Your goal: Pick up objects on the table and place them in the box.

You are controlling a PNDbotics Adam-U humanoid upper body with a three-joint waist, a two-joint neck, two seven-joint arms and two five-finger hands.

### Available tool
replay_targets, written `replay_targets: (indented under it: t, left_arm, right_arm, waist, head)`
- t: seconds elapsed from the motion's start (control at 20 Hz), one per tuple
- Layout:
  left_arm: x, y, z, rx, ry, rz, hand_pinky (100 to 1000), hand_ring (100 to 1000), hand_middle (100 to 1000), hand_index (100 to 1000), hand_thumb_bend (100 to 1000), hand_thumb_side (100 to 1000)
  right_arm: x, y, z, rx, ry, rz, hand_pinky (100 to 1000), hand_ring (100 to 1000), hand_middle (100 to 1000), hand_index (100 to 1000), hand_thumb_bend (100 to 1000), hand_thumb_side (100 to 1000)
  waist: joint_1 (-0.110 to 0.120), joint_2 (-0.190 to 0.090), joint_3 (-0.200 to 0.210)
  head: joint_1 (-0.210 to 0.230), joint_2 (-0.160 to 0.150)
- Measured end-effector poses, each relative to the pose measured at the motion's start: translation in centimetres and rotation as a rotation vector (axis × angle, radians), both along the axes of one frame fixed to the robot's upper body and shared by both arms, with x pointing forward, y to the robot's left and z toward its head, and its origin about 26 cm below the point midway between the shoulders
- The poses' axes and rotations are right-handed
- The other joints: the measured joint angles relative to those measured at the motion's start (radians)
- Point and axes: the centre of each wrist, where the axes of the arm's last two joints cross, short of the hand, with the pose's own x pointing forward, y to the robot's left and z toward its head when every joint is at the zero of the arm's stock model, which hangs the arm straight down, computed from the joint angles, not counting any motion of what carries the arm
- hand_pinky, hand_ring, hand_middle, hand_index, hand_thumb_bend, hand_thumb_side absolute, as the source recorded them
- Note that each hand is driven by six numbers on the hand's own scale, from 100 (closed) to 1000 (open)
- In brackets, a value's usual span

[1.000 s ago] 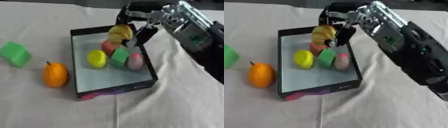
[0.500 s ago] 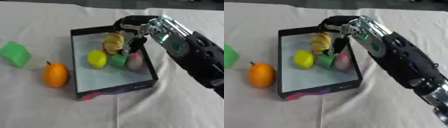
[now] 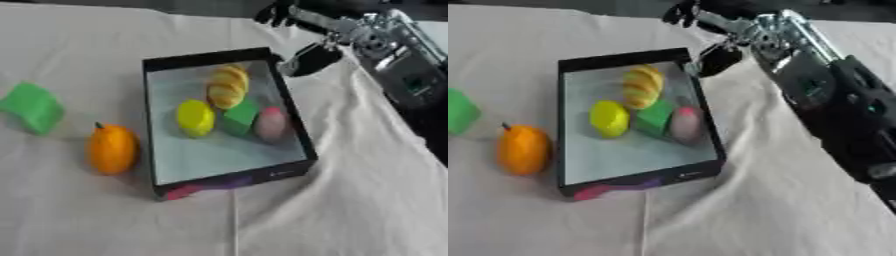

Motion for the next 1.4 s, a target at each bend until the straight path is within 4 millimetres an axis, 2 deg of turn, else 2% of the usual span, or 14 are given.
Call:
replay_targets:
  t: [0.05, 0.1, 0.2, 0.3, 0.35, 0.5, 0.7, 0.8, 0.95, 1.15, 1.3, 1.4]
  left_arm:
    - [0.0, 0.0, 0.0, -0.001, -0.001, 0.001, 719, 837, 651, 723, 100, 798]
    - [0.0, 0.0, 0.0, -0.001, -0.002, 0.001, 719, 838, 651, 722, 100, 798]
    - [0.0, 0.0, 0.0, -0.002, -0.003, 0.002, 719, 838, 651, 722, 100, 799]
    - [0.0, 0.0, 0.0, -0.002, -0.003, 0.002, 719, 838, 651, 722, 100, 799]
    - [0.0, 0.0, 0.0, -0.002, -0.004, 0.003, 719, 838, 651, 723, 100, 799]
    - [0.0, 0.0, 0.0, -0.002, -0.004, 0.003, 719, 839, 652, 723, 100, 799]
    - [0.0, 0.0, 0.1, -0.002, -0.007, 0.002, 719, 839, 653, 725, 100, 799]
    - [0.0, 0.0, 0.1, -0.003, -0.007, 0.002, 719, 840, 653, 725, 100, 799]
    - [0.0, 0.0, 0.1, -0.002, -0.008, 0.001, 719, 841, 655, 727, 100, 797]
    - [0.0, 0.2, 0.4, 0.014, -0.015, 0.002, 722, 844, 664, 736, 100, 778]
    - [-0.1, 0.8, 1.8, 0.071, -0.05, 0.001, 731, 860, 706, 761, 100, 757]
    - [-0.3, 1.5, 3.2, 0.141, -0.082, -0.001, 745, 882, 749, 789, 100, 706]
  right_arm:
    - [-0.6, -0.8, -0.1, 0.076, -0.009, -0.014, 823, 830, 859, 873, 100, 140]
    - [-1.2, -1.5, -0.2, 0.149, -0.011, -0.025, 825, 830, 855, 866, 100, 228]
    - [-1.9, -2.9, -1.0, 0.302, 0.009, -0.043, 829, 834, 853, 866, 100, 294]
    - [-2.4, -4.0, -1.8, 0.446, 0.036, -0.054, 834, 831, 839, 863, 100, 470]
    - [-2.5, -4.6, -2.4, 0.522, 0.048, -0.059, 831, 822, 823, 853, 100, 487]
    - [-2.8, -6.0, -4.2, 0.751, 0.051, -0.073, 824, 808, 800, 836, 100, 420]
    - [-2.8, -7.3, -6.6, 0.989, 0.005, -0.12, 815, 796, 780, 829, 100, 569]
    - [-2.6, -7.7, -7.8, 1.072, -0.02, -0.153, 815, 797, 778, 828, 100, 612]
    - [-2.4, -8.1, -9.4, 1.151, -0.047, -0.19, 811, 782, 765, 821, 100, 664]
    - [-2.2, -8.6, -11.2, 1.212, -0.053, -0.225, 810, 779, 765, 823, 100, 676]
    - [-2.1, -8.9, -12.2, 1.234, -0.044, -0.238, 809, 780, 771, 813, 100, 676]
    - [-2.0, -9.1, -12.6, 1.239, -0.04, -0.238, 809, 780, 770, 814, 100, 651]
  waist:
    - [0.0, 0.0, -0.002]
    - [0.0, 0.0, -0.003]
    - [0.0, 0.0, -0.004]
    - [0.0, 0.0, -0.004]
    - [0.0, 0.0, -0.004]
    - [0.001, 0.0, -0.007]
    - [0.005, 0.0, -0.009]
    - [0.007, 0.0, -0.009]
    - [0.011, 0.0, -0.009]
    - [0.015, 0.0, -0.011]
    - [0.022, 0.0, -0.013]
    - [0.026, 0.0, -0.014]
  head:
    - [0.002, 0.0]
    - [0.004, 0.0]
    - [0.006, 0.0]
    - [0.008, 0.0]
    - [0.009, 0.0]
    - [0.014, 0.0]
    - [0.019, 0.001]
    - [0.019, 0.003]
    - [0.013, 0.012]
    - [0.006, 0.019]
    - [0.001, 0.023]
    - [-0.003, 0.026]
